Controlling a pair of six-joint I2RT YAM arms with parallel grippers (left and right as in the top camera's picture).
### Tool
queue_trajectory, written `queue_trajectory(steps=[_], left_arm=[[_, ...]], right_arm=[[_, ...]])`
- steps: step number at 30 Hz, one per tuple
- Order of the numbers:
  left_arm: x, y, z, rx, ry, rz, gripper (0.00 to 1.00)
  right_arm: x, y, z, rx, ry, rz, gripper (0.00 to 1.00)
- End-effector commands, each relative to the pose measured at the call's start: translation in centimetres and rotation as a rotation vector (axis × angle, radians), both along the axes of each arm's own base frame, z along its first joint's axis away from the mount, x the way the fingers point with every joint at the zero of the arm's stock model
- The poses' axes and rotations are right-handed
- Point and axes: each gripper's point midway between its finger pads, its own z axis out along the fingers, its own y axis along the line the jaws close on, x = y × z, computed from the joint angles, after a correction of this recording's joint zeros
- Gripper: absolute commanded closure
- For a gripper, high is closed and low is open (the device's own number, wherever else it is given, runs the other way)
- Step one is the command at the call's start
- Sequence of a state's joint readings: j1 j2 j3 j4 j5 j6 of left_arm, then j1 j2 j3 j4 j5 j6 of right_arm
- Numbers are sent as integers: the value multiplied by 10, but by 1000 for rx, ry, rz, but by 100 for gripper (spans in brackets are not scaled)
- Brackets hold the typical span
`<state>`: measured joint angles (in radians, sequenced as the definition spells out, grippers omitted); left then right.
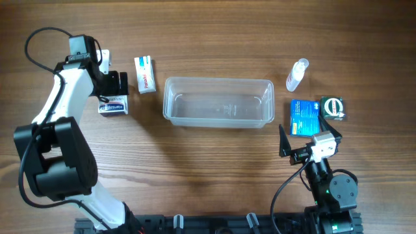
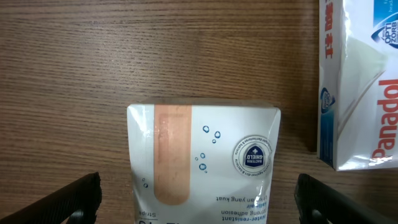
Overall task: Pack container
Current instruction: 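Close left gripper on the Hansaplast box and lift it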
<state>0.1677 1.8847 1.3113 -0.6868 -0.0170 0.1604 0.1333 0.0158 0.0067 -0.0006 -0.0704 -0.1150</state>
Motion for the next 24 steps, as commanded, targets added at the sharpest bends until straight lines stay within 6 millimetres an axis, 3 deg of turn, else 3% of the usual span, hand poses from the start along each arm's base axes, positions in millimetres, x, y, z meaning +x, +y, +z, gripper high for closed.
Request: queue_trajectory(steps=[1, 8, 24], left_arm=[[3, -1, -12, -13, 23, -22, 0], [-1, -2, -31, -21, 68, -21, 0], [5, 2, -30, -13, 41, -14, 4]], right_arm=[[1, -3, 0, -9, -5, -14, 0], [1, -3, 0, -9, -5, -14, 0], [1, -3, 0, -10, -5, -14, 0]])
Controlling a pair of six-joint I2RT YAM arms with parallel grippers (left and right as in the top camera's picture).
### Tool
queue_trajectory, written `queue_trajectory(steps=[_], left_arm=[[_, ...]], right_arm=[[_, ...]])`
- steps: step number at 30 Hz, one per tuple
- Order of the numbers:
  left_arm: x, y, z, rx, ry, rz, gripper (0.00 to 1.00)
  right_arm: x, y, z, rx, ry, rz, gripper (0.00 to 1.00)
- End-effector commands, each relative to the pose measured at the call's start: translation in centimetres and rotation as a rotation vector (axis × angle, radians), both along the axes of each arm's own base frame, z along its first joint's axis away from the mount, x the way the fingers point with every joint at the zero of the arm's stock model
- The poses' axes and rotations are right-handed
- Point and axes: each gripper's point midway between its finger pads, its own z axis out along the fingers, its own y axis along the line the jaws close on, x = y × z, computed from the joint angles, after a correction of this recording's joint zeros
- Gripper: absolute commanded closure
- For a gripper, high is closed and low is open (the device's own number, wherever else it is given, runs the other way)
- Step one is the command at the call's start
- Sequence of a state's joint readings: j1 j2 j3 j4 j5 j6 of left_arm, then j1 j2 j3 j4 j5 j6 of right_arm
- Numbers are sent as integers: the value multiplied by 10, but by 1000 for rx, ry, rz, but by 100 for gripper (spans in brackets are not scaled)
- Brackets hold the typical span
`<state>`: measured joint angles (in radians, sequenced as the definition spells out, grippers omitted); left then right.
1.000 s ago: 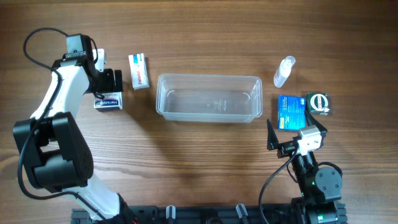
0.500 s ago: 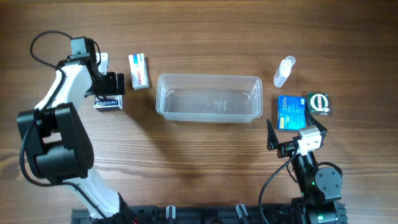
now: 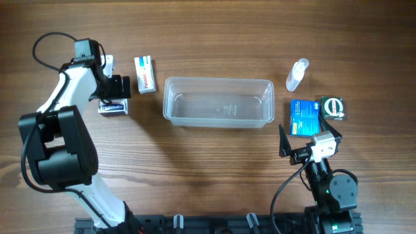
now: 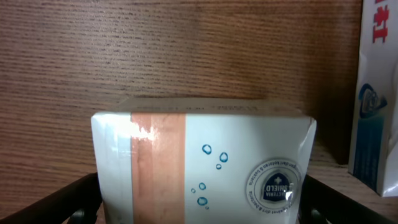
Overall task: Pack container
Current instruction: 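Close left gripper on the Hansaplast box and lift it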
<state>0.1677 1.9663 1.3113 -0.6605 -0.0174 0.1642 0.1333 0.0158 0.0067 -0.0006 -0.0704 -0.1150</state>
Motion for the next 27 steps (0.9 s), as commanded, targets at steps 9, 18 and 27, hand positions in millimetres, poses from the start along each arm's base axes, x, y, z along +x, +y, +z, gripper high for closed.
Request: queue_trajectory(steps=[9, 18, 27], left_arm=[[2, 2, -16, -13, 26, -9, 8], [-3, 2, -19, -9, 48, -8, 13], [-6, 2, -19, -11, 62, -7, 22]], right_arm=[[1, -3, 0, -9, -5, -14, 0], [1, -3, 0, -9, -5, -14, 0], [1, -3, 0, -9, -5, -14, 0]])
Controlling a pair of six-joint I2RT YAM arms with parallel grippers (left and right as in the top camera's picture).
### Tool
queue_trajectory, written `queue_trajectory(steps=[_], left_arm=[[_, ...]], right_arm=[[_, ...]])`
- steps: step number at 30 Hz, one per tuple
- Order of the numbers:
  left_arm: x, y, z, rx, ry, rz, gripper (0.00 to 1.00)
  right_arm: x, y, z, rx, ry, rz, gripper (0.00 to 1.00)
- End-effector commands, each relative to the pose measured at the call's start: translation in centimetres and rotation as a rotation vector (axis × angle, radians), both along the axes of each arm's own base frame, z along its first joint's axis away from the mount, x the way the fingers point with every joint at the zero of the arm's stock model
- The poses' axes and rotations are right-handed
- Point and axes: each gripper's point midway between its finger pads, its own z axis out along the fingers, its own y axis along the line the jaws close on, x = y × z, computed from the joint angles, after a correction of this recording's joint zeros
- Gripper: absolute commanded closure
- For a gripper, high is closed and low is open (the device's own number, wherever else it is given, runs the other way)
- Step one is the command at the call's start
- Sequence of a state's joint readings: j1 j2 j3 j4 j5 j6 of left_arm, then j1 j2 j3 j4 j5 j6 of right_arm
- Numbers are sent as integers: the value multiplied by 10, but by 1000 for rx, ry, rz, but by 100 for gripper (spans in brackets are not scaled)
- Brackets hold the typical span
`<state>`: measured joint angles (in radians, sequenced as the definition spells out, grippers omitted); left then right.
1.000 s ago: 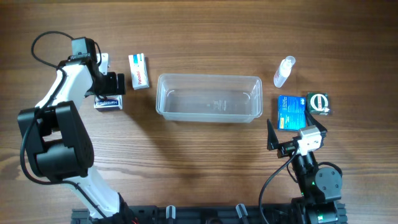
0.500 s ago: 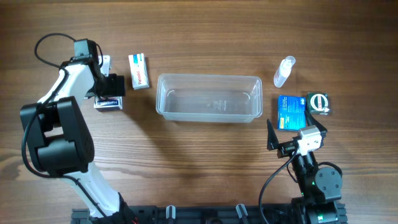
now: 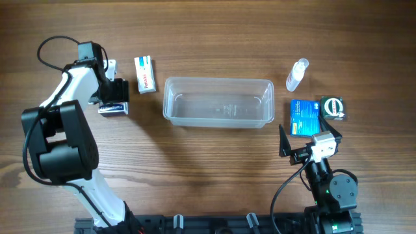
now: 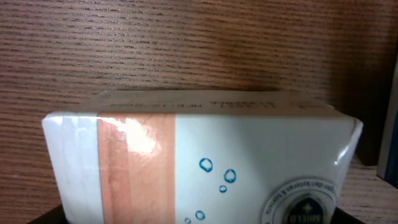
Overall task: Pack container
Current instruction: 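Close left gripper on the Hansaplast box and lift it, then carry the Hansaplast box with left gripper over the container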
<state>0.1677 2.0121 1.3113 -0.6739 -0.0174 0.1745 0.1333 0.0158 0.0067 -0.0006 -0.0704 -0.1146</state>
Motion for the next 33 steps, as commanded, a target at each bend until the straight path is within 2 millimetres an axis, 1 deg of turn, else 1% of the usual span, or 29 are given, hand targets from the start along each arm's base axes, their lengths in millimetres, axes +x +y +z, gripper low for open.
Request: queue_trajectory(steps=[1, 4, 7, 12, 16, 19, 22, 27, 29, 31, 32, 33], left_arm=[[2, 3, -1, -3, 4, 3, 22], [0, 5, 1, 6, 5, 9, 22], [3, 10, 11, 38, -13, 15, 21], [8, 13, 39, 58, -79, 18, 22], [10, 13, 60, 64, -127, 26, 26], [11, 12, 76, 53, -167, 77, 25], [11, 7, 92, 27, -206, 117, 28], [9, -15, 122, -9, -265, 87, 28], [8, -28, 136, -16, -294, 63, 28], [7, -44, 149, -28, -325, 44, 28], [6, -61, 161, -36, -353, 6, 27], [6, -71, 166, -40, -367, -18, 27]], right_arm=[[1, -3, 0, -10, -5, -14, 0], [1, -3, 0, -10, -5, -14, 0], [1, -3, 0, -10, -5, -14, 0], [1, -3, 0, -9, -5, -14, 0], [1, -3, 0, -10, -5, -14, 0], [1, -3, 0, -10, -5, -14, 0], [1, -3, 0, -9, -5, -14, 0], [1, -3, 0, -10, -5, -14, 0], [1, -3, 0, -9, -5, -14, 0], [1, -3, 0, -10, -5, -14, 0], [1, -3, 0, -9, -5, -14, 0], [1, -3, 0, -10, -5, -14, 0]])
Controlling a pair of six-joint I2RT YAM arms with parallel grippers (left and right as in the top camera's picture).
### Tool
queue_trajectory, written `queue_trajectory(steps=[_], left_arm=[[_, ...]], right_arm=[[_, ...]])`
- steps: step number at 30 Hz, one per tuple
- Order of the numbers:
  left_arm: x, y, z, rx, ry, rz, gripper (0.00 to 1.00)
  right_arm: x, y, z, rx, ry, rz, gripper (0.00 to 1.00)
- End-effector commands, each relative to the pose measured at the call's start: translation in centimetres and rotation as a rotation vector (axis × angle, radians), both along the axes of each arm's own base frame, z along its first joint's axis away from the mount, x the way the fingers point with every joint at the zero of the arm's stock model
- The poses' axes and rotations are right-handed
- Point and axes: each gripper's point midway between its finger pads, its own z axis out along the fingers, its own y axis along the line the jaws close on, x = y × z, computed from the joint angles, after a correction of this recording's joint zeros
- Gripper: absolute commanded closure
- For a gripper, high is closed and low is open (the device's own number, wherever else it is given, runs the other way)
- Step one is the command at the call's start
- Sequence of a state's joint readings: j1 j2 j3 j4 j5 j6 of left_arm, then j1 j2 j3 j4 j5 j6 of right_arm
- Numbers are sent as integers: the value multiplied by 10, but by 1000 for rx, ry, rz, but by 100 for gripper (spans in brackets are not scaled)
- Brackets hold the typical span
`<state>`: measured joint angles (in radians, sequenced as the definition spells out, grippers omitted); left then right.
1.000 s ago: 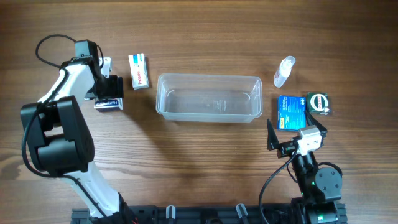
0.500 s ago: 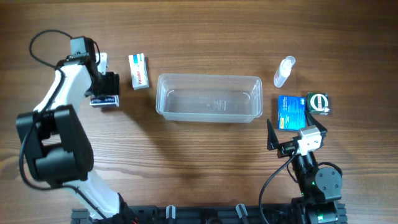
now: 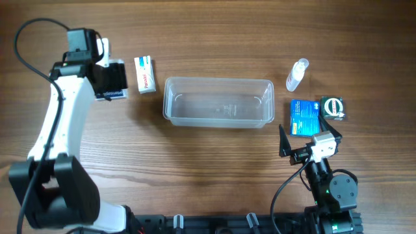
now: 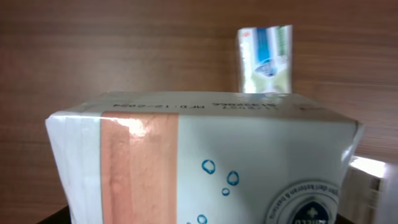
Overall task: Pack container
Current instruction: 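Carry the Hansaplast box with left gripper over the container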
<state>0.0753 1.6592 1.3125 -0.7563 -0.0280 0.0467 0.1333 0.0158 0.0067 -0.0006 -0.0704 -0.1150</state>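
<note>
A white plaster box (image 4: 199, 162) with a tan strip and blue droplets fills the left wrist view, raised off the wood. My left gripper (image 3: 110, 79) is shut on it at the table's far left; only the box's edge (image 3: 112, 95) shows under the fingers. The clear plastic container (image 3: 218, 102) stands empty in the middle. A white Panadol box (image 3: 144, 73) lies between gripper and container, and shows small on the table (image 4: 264, 59). My right gripper (image 3: 292, 149) stands open near the front right, holding nothing.
A small clear spray bottle (image 3: 297, 75) lies right of the container. A blue box (image 3: 304, 117) and a green-and-black pack (image 3: 333, 107) sit just ahead of the right gripper. Bare wood lies in front of the container.
My left gripper has risen off the table with the plaster box in it and moved a little toward the far edge. The Panadol box now looks small and distant below. The right arm is unchanged.
My left gripper was open above the plaster box lying beside the Panadol box. It then stood lower, with the box between its fingers, and lower still as the box filled the view. Now the box is held clear of the table.
</note>
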Motion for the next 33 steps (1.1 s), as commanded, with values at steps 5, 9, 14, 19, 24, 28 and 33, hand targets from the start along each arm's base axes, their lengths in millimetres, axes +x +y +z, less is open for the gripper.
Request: queue_trajectory(steps=[5, 9, 14, 19, 24, 28, 33], left_arm=[[-3, -87, 54, -62, -141, -149, 26], [-11, -135, 56, -79, -144, -255, 25], [-21, -177, 58, -116, -151, -318, 26], [-29, -196, 58, -172, -140, -281, 27], [-31, -203, 52, -207, -117, -226, 29], [-32, -203, 42, -206, -86, -211, 28], [-34, -205, 25, -189, -37, -212, 27]], right_arm=[[1, -3, 0, -9, -5, -14, 0], [1, -3, 0, -9, -5, -14, 0], [1, -3, 0, -9, -5, -14, 0], [1, -3, 0, -9, -5, -14, 0], [1, -3, 0, -9, -5, -14, 0], [1, -3, 0, -9, -5, -14, 0], [1, -3, 0, -9, -5, -14, 0]])
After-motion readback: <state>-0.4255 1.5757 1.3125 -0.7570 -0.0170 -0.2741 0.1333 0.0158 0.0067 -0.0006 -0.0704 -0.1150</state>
